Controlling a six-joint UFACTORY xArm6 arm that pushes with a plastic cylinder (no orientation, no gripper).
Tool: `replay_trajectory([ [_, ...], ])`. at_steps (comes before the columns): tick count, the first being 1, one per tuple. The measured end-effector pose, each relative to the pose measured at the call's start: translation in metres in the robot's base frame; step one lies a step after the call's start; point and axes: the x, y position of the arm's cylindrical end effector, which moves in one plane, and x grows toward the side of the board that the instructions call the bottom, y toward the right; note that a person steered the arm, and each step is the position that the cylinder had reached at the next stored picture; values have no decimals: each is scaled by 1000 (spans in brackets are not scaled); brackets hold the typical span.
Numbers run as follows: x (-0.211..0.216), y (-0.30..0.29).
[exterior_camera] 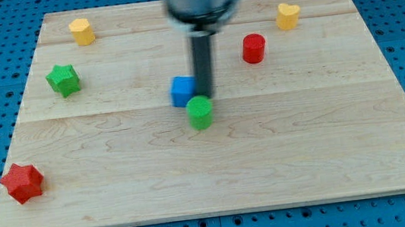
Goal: Push the red star towards the bottom of the green circle
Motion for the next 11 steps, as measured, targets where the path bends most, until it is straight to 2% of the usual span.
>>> replay_trajectory([
  [1,-2,-60],
  [2,-27,-22],
  [3,-48,-34],
  [5,-4,-77],
  [6,-9,-74],
  [7,-46,-41],
  [8,-46,-63],
  [9,-5,-112],
  [11,69,-141],
])
